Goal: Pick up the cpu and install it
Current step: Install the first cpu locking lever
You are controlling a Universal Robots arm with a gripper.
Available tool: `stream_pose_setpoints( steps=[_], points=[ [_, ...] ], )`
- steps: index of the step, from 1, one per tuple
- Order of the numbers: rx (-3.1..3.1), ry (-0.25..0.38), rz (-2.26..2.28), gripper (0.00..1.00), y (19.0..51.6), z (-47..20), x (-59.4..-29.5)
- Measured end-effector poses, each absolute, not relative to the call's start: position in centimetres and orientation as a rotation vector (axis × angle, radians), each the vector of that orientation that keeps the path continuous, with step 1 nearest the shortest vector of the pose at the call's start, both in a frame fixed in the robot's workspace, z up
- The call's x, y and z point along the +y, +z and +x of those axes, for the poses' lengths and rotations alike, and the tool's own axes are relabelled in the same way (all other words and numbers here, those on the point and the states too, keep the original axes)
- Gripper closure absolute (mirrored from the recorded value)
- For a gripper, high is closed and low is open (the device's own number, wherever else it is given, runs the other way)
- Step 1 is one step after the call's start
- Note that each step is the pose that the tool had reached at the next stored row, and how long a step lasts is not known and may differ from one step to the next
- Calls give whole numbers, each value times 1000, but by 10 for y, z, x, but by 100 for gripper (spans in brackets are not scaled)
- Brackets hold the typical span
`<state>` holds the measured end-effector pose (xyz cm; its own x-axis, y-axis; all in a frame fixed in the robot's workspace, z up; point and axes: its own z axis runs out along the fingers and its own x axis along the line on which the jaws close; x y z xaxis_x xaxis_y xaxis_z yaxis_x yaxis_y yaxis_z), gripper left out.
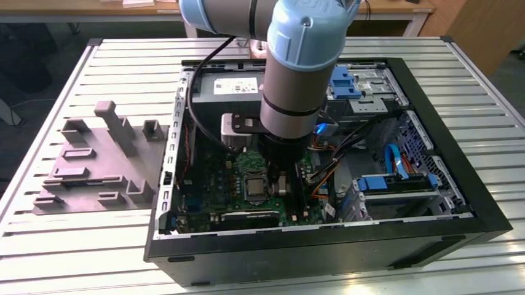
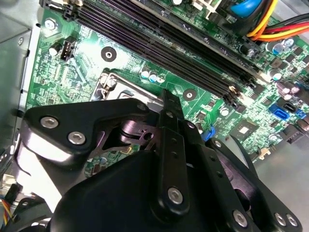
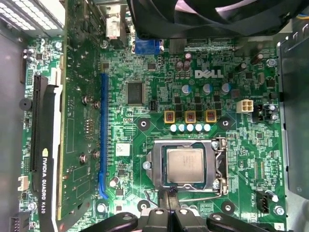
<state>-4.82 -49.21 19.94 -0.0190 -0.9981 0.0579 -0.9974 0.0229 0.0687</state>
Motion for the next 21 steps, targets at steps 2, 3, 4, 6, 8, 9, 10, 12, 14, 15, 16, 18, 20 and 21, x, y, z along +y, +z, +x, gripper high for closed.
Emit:
stream_pose_setpoints(
  steps=[2, 3, 4, 6, 8, 9, 10, 12, 14, 15, 16, 18, 20, 21],
  points=[
    [-2180, -14, 2137, 89, 198, -48, -492],
    [-2180, -15, 2138, 89, 197, -48, -492],
    [-2180, -16, 2139, 89, 197, -48, -492],
    [-2179, -17, 2141, 89, 196, -48, -492],
    [-2178, -18, 2142, 89, 196, -48, -492],
    [-2178, -18, 2142, 89, 196, -48, -492],
    [-2178, -18, 2142, 89, 196, -48, -492],
    [-2178, -18, 2142, 89, 195, -48, -492],
    [-2179, -19, 2143, 89, 195, -48, -492],
    [-2179, -19, 2144, 89, 195, -48, -492],
    [-2178, -19, 2145, 89, 195, -48, -492],
    [-2178, -18, 2145, 89, 195, -48, -492],
    [-2178, -18, 2145, 89, 194, -48, -492],
    [-2178, -18, 2145, 89, 194, -48, -492]
  ],
)
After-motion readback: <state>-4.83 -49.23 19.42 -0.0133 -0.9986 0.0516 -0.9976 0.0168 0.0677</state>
